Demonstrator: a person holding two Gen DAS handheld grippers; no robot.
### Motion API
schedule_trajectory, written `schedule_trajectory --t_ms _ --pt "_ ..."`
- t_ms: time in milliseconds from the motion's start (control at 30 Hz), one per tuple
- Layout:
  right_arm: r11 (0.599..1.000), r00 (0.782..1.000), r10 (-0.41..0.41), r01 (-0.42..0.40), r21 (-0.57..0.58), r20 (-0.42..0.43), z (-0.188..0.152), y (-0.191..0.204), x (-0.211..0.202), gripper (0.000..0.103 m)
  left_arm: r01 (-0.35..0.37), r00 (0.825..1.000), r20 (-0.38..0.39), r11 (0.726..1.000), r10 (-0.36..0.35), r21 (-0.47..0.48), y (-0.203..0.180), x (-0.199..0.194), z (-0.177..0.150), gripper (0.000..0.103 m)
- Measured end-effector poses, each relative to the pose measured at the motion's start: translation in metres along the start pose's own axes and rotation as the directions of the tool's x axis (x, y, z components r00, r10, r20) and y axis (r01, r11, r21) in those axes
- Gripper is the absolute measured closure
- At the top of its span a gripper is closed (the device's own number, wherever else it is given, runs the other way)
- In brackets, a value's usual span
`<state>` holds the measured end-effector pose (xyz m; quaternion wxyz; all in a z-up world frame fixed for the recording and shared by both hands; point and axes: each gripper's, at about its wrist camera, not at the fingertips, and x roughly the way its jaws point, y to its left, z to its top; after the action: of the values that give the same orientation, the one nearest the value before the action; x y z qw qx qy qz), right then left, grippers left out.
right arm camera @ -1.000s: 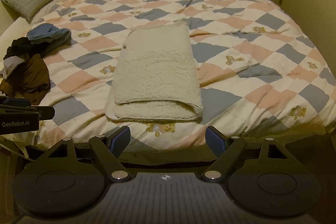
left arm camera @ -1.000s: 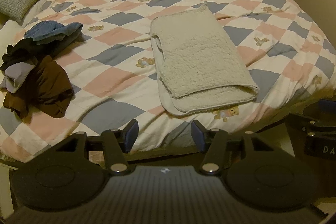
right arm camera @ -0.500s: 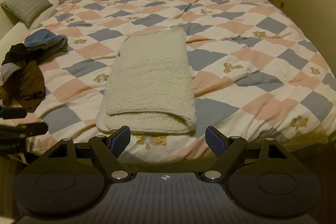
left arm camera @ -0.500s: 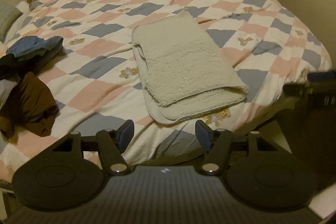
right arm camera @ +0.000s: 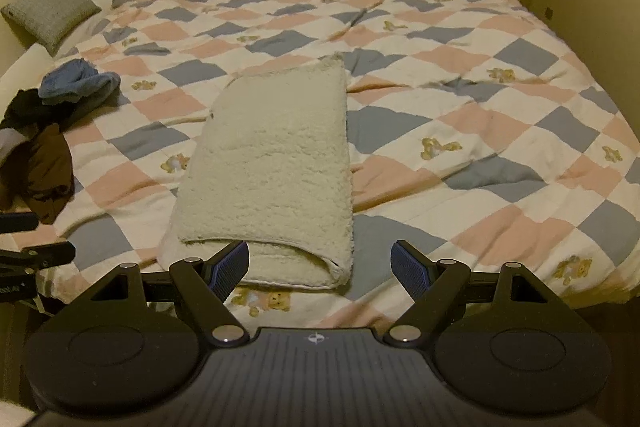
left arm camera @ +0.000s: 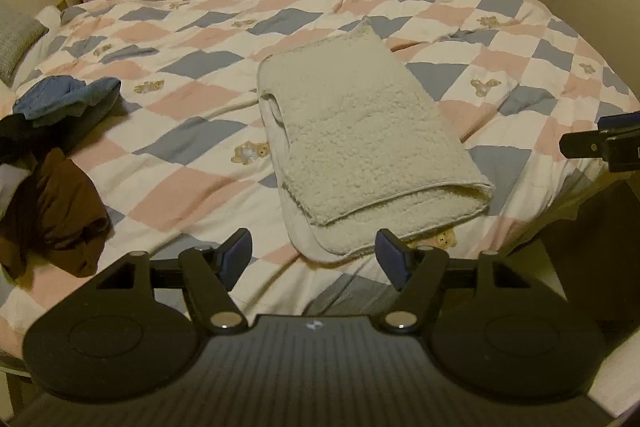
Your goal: Fold clothes
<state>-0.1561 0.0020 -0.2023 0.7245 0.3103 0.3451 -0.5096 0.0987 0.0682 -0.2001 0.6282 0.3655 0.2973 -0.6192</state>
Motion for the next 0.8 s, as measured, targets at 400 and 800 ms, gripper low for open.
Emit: schedule_trajectory --t_ms 400,800 --pt "0.998 0.996 -0.047 0.044 -0.044 -0.070 -0.042 -0.001 0.033 0.022 -0.019 1.000 -0.008 0.987 0.021 0.162 -0.006 0.044 -0.052 0.043" --pt "0.775 0.975 -0.222 0.195 -0.601 0.031 -0.108 0.035 0.109 0.025 -0.259 0.965 0.231 0.527 0.120 0.809 -0.050 0.161 -0.129 0.044"
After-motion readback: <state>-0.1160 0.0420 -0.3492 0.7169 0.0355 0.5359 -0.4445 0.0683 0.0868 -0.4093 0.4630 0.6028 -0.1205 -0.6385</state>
